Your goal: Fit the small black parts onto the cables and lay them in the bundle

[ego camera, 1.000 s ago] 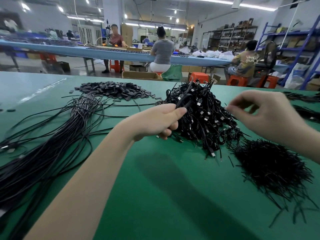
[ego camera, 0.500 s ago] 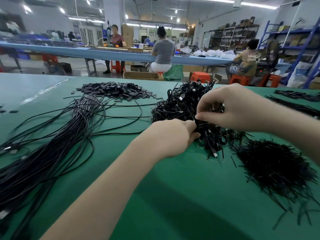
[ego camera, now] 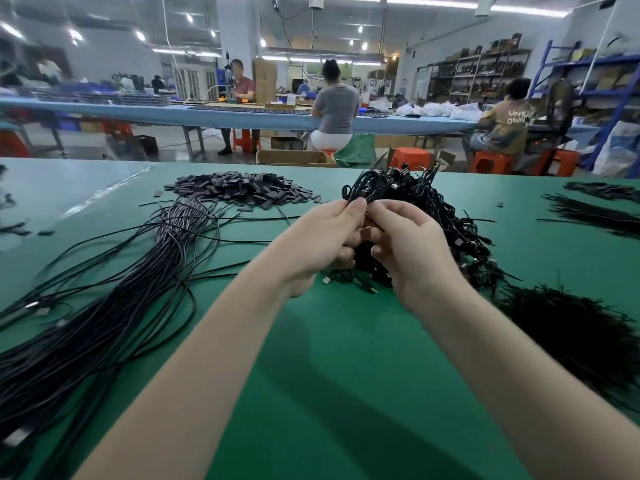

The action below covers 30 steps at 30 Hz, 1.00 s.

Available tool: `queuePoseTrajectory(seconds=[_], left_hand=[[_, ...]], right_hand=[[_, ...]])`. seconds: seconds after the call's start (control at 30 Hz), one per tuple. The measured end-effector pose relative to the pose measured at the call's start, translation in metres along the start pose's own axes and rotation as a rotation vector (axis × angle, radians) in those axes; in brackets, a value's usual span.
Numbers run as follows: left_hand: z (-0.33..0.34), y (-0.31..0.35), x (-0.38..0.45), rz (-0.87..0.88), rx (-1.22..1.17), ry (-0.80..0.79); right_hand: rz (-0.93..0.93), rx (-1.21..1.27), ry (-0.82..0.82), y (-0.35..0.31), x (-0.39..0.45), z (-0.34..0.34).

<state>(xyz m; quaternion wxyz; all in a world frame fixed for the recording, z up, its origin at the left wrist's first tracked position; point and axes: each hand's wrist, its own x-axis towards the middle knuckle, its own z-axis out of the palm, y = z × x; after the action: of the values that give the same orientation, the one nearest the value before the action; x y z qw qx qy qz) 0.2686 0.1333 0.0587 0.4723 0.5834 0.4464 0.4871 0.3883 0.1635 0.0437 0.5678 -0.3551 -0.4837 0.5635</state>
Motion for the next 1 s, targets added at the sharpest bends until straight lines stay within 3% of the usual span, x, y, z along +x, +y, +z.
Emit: queuePoseTrajectory(seconds=[0.13,0.27,0.63,0.77,1.0], left_hand=[[0.003,-0.009,0.008,0.021,0.060,0.158],[0.002,-0.014,0.009,0.023,0.116,0.231],[-0.001,-0.006,0.005,-0.081,-0.020,0.103],[-0.005,-0.006,0.006,-0.097,-0.031,0.072],[-0.008,-0.006,0.008,-0.217,-0.389,-0.005]], right_hand=[[-0.056,0.041,0.164,0.012,-0.005,0.016],[-0.056,0.052,0.136,0.023,-0.007,0.017],[0.157,0.039,-0.180,0.009,0.004,-0.013],[0.147,0.023,-0.251,0.005,0.006,-0.017],[0.049,0.009,-0.159,0.009,0.005,-0.015]])
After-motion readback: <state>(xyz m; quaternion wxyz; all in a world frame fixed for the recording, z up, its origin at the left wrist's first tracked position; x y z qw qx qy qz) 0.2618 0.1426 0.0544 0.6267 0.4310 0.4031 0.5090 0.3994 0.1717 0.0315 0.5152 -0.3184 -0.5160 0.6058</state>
